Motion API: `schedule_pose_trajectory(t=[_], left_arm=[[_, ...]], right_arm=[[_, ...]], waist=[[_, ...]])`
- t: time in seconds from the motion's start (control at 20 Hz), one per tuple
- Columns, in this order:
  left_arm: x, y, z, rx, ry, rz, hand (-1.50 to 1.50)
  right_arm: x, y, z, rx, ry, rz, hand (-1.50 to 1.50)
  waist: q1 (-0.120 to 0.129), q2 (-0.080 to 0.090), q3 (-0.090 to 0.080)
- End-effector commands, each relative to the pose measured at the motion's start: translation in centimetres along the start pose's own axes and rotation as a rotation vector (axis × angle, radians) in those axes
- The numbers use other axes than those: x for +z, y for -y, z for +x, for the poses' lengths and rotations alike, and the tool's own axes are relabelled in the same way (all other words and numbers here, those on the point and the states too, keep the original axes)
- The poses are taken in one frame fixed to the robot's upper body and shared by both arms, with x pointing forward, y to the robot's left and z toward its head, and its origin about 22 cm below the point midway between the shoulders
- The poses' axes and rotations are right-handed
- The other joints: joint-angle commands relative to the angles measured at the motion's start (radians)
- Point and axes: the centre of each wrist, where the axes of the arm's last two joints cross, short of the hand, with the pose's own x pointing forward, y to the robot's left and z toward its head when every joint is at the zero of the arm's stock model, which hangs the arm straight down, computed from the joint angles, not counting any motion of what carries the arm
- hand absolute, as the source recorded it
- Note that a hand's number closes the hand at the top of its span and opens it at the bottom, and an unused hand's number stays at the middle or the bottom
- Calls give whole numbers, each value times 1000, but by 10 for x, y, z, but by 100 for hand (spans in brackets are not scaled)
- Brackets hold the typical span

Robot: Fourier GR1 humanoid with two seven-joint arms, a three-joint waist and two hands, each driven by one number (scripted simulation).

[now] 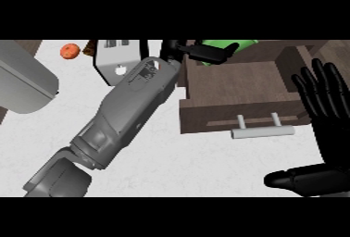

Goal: Pick up the cup, place it into the drawer and close the drawer

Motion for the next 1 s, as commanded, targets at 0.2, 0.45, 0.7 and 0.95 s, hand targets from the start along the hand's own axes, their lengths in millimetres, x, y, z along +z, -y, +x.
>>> schedule_pose_trajectory(t=[0.2, 0.45, 0.7, 0.95], left_arm=[[5, 9, -9, -133, -27, -49, 150], [13, 11, -20, -219, -51, -22, -150], [5, 16, -5, -137, -57, -12, -150], [8, 16, -5, -1, 9, -39, -150]], right_arm=[[-6, -3, -6, -17, -3, 18, -150], [-1, -5, -4, -48, 13, 63, -150], [-3, -12, -1, -67, 54, 48, -150], [-2, -3, 2, -99, 37, 32, -150]], waist=[[-17, 4, 1], [-58, 10, 1], [-53, 11, 1], [-23, 5, 0]])
